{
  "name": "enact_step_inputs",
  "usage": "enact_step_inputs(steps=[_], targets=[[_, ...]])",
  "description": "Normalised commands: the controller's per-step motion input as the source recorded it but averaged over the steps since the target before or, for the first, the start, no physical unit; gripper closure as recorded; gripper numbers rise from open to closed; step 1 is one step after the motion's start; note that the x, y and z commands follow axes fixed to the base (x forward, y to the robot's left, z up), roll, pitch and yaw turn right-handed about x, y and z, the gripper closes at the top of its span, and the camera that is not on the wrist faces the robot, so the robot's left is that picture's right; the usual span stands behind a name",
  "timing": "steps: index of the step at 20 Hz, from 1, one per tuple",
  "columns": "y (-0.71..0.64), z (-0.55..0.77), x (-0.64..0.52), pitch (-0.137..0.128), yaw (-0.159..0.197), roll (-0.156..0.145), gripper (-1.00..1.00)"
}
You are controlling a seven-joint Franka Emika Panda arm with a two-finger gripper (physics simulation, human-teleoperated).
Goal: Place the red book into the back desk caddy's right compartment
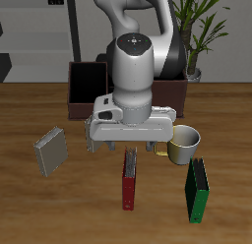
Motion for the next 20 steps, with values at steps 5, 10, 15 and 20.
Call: enact_step_inputs(steps=[5, 10, 15, 20], targets=[[0.03, -0.33, 0.00, 0.023, 0.021, -0.011, -1.00], [-0.03, -0.16, -0.01, 0.016, -0.004, -0.001, -1.00], [-0.13, -0.13, 0.02, 0.007, -0.002, -0.027, -1.00], [0.01, -0.14, 0.03, 0.017, 0.018, -0.014, -1.00]])
